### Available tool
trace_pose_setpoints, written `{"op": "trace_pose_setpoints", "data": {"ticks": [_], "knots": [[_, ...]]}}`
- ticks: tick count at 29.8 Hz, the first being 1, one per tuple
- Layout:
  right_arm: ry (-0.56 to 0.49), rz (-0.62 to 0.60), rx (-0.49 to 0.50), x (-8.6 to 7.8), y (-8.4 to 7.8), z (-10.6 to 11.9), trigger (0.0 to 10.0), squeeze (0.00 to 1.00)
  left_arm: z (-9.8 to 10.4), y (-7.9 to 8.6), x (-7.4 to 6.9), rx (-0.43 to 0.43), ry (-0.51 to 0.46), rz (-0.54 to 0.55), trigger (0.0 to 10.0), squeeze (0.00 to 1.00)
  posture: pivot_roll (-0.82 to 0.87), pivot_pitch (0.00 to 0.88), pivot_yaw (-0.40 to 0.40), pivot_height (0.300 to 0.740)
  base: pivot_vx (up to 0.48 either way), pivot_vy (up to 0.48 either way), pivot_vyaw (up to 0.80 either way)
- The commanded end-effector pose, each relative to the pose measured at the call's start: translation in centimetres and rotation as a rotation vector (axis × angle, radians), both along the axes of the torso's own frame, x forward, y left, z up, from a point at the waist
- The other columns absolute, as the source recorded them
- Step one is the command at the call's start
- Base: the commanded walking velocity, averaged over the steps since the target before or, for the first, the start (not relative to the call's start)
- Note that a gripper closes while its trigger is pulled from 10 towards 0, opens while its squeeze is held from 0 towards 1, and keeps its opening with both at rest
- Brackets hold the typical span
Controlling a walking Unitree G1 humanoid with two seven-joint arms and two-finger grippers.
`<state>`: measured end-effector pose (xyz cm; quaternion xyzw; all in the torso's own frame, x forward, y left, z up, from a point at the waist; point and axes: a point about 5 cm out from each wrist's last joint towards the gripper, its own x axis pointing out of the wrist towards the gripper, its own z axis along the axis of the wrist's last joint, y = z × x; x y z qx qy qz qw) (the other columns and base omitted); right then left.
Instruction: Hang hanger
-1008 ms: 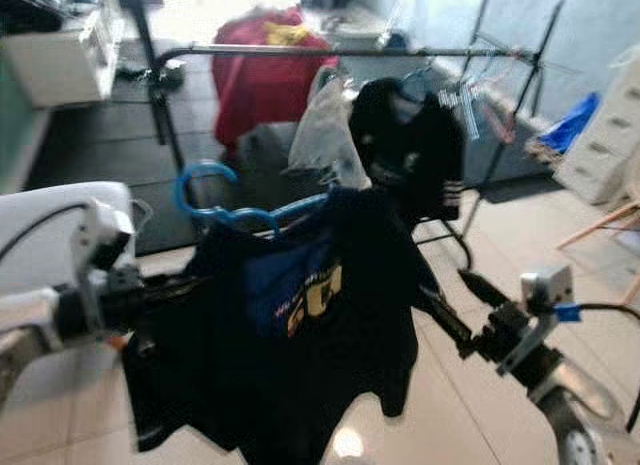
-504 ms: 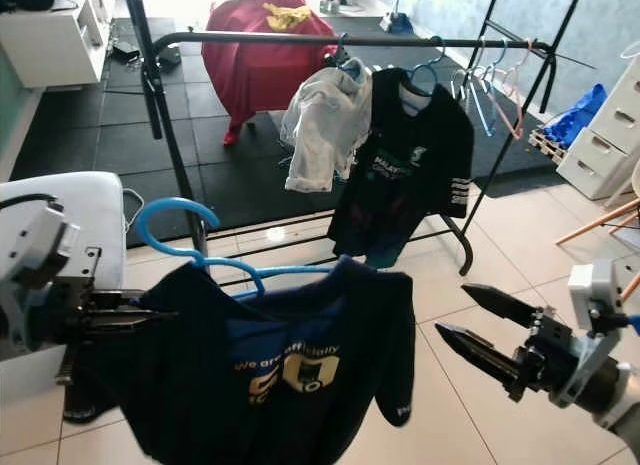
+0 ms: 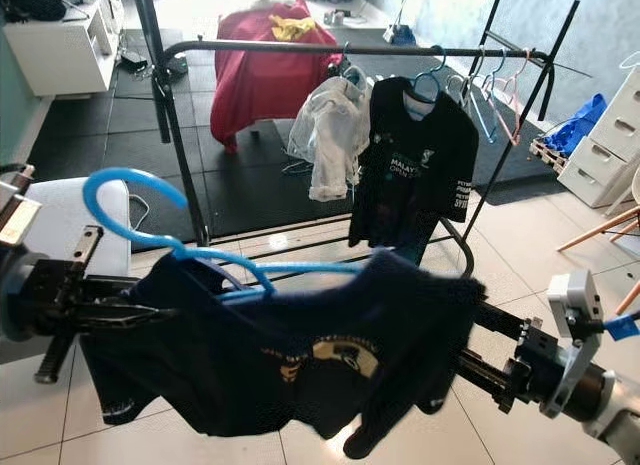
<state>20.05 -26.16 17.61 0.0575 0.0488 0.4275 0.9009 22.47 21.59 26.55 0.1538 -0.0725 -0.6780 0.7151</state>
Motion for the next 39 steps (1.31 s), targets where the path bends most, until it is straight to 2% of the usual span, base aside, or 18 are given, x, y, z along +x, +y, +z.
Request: {"op": "trace_pose_setpoints", "data": {"ticks": [1,2,10,17,20,21,22,24,25,27,28,29,30,33,34,35,36,39], "knots": [[-0.005,0.036,0.010,0.0,0.7,0.2,3.4,0.00,0.1,-0.8,-0.2,-0.039,-0.005,-0.055,10.0,0.00,0.00,0.015,-0.079,0.740,0.000,0.000,0.00],[-0.013,0.053,0.022,0.1,1.1,0.3,0.0,0.00,0.0,-1.0,-0.1,-0.048,-0.006,-0.060,10.0,0.00,0.00,0.013,-0.079,0.740,0.000,0.000,0.00],[-0.033,0.089,0.067,0.3,1.9,0.8,0.0,0.00,-0.2,-1.8,0.6,-0.074,-0.018,-0.033,10.0,0.00,0.00,0.013,-0.080,0.740,0.000,0.000,0.00],[-0.033,0.061,0.058,0.6,1.8,0.7,0.0,0.00,-0.7,-1.8,1.3,-0.074,-0.023,0.025,10.0,0.00,-0.01,0.022,-0.079,0.740,0.000,0.000,0.00],[-0.025,-0.021,-0.034,1.3,1.1,-0.3,0.0,0.00,-1.1,-1.6,1.9,-0.035,-0.047,0.088,10.0,0.00,-0.01,0.027,-0.081,0.740,0.000,0.000,0.00],[-0.025,-0.021,-0.034,1.3,1.1,-0.3,0.0,0.00,-1.1,-1.6,1.9,-0.035,-0.047,0.088,10.0,0.00,-0.01,0.027,-0.081,0.740,0.000,0.000,0.00],[-0.046,-0.086,-0.084,1.9,0.5,-0.5,0.0,0.00,-1.4,-1.5,2.2,-0.006,-0.051,0.118,10.0,0.00,-0.01,0.030,-0.077,0.740,0.000,0.000,0.00],[-0.046,-0.086,-0.084,1.9,0.5,-0.5,0.0,0.00,-1.4,-1.5,2.2,-0.006,-0.051,0.118,10.0,0.00,-0.01,0.030,-0.077,0.740,0.000,0.000,0.00],[-0.083,-0.167,-0.127,2.7,-0.3,-0.4,0.0,0.00,-1.8,-1.1,2.6,0.030,-0.052,0.160,10.0,0.00,-0.01,0.030,-0.077,0.740,0.000,0.000,0.00],[-0.083,-0.167,-0.127,2.7,-0.3,-0.4,0.0,0.00,-1.8,-1.1,2.6,0.030,-0.052,0.160,10.0,0.00,-0.01,0.030,-0.077,0.740,0.000,0.000,0.00],[-0.126,-0.274,-0.143,3.6,-1.3,0.2,0.0,0.00,-2.2,-0.5,2.9,0.069,-0.052,0.205,10.0,0.00,-0.01,0.034,-0.078,0.740,0.000,0.000,0.00],[-0.126,-0.274,-0.143,3.6,-1.3,0.2,0.0,0.00,-2.2,-0.5,2.9,0.069,-0.052,0.205,10.0,0.00,-0.01,0.034,-0.078,0.740,0.000,0.000,0.00],[-0.224,-0.503,-0.203,4.9,-3.9,1.8,0.0,0.00,-4.0,1.6,3.1,0.248,-0.026,0.312,10.0,0.00,-0.01,0.040,-0.078,0.740,0.000,0.000,0.00],[-0.224,-0.503,-0.203,4.9,-3.9,1.8,0.0,0.00,-4.0,1.6,3.1,0.248,-0.026,0.312,10.0,0.00,-0.01,0.040,-0.078,0.740,0.000,0.000,0.00],[-0.253,-0.571,-0.215,5.2,-4.7,2.4,0.0,0.00,-4.7,2.4,3.1,0.320,-0.014,0.338,10.0,0.00,-0.01,0.040,-0.078,0.740,0.000,0.000,0.00],[-0.253,-0.571,-0.215,5.2,-4.7,2.4,0.0,0.00,-4.7,2.4,3.1,0.320,-0.014,0.338,10.0,0.00,-0.01,0.040,-0.078,0.740,0.000,0.000,0.00],[-0.280,-0.617,-0.218,5.3,-5.2,2.9,0.0,0.00,-5.1,2.9,3.3,0.369,-0.004,0.378,10.0,0.00,-0.01,0.043,-0.076,0.740,0.000,0.000,0.00],[-0.312,-0.666,-0.211,5.3,-5.7,3.5,0.0,0.00,-5.5,3.6,3.7,0.414,-0.001,0.448,10.0,0.00,-0.01,0.043,-0.075,0.740,0.000,0.000,0.00]]}}
